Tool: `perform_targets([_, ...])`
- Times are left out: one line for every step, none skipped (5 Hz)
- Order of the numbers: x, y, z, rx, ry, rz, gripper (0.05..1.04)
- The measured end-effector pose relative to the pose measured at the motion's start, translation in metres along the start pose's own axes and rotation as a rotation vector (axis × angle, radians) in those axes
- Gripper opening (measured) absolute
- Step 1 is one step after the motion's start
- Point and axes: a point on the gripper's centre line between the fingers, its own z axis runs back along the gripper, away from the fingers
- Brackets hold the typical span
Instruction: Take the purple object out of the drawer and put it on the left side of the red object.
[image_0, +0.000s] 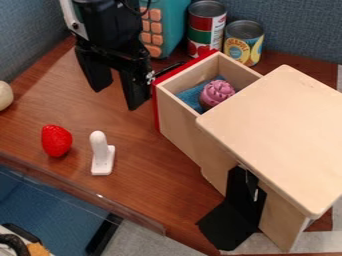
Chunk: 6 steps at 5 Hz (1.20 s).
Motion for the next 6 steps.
perform_targets([-0.001,-0.001,-0.006,-0.016,0.016,-0.003,1.0])
perform_targets([0.005,0.012,-0.009,-0.054,-0.014,0.019,1.0])
perform_targets([0.022,0.014,-0.004,-0.086,-0.037,0.02,1.0])
perform_targets([0.04,0.014,-0.001,-0.126,-0.069,0.034,1.0])
perform_targets([0.06,0.006,-0.009,-0.161,-0.087,0.039,1.0])
perform_targets([0.076,-0.014,-0.02,-0.162,-0.081,0.022,1.0])
